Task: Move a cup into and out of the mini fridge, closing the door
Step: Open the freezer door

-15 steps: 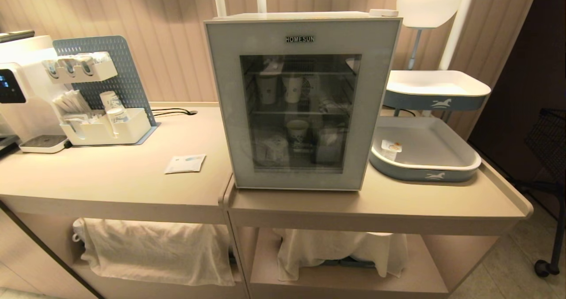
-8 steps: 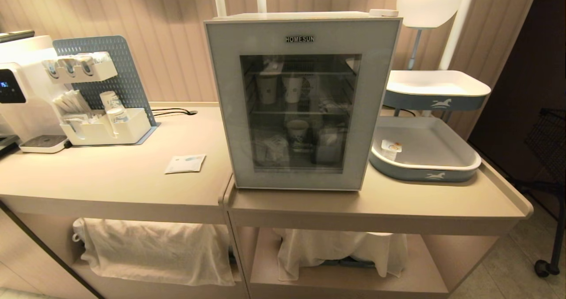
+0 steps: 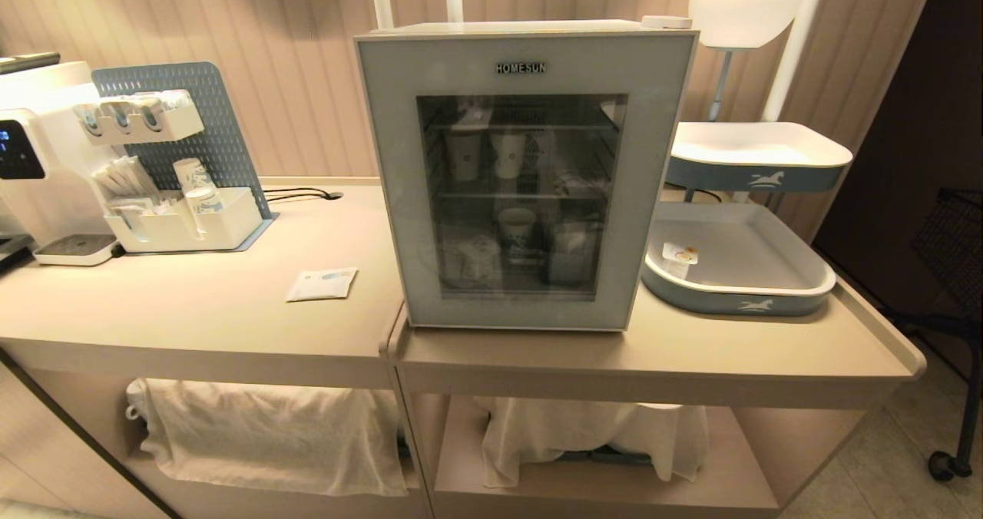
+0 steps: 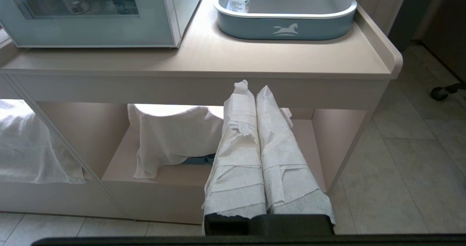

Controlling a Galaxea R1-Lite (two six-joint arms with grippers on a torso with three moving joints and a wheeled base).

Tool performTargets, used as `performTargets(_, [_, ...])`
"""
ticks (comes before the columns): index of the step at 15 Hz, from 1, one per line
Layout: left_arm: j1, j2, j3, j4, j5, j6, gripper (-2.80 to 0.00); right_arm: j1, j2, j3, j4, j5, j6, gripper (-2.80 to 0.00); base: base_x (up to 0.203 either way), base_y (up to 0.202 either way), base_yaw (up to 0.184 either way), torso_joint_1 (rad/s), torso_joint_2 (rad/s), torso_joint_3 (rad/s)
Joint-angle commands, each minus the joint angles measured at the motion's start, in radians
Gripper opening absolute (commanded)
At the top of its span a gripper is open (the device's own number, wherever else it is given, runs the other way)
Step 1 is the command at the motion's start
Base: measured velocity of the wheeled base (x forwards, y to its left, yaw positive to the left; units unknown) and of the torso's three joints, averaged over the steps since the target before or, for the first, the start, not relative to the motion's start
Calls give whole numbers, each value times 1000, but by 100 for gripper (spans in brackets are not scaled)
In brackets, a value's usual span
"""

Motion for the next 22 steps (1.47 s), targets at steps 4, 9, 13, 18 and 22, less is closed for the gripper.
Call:
performTargets(4, [-1, 0, 2, -1, 1, 0, -280, 0, 3, 0, 0, 1, -1, -280, 0, 0, 0, 0, 0, 0])
performTargets(9, [-1, 0, 2, -1, 1, 0, -280, 0, 3, 0, 0, 1, 1, -280, 0, 0, 0, 0, 0, 0])
performTargets(13, [-1, 0, 2, -1, 1, 2, -280, 0, 3, 0, 0, 1, 1, -280, 0, 0, 0, 0, 0, 0])
performTargets(18, [0, 0, 2, 0, 1, 0, -280, 0, 3, 0, 0, 1, 1, -280, 1, 13, -1, 1, 0, 2])
performTargets(22, [-1, 0, 2, -1, 1, 0, -280, 0, 3, 0, 0, 1, 1, -280, 0, 0, 0, 0, 0, 0])
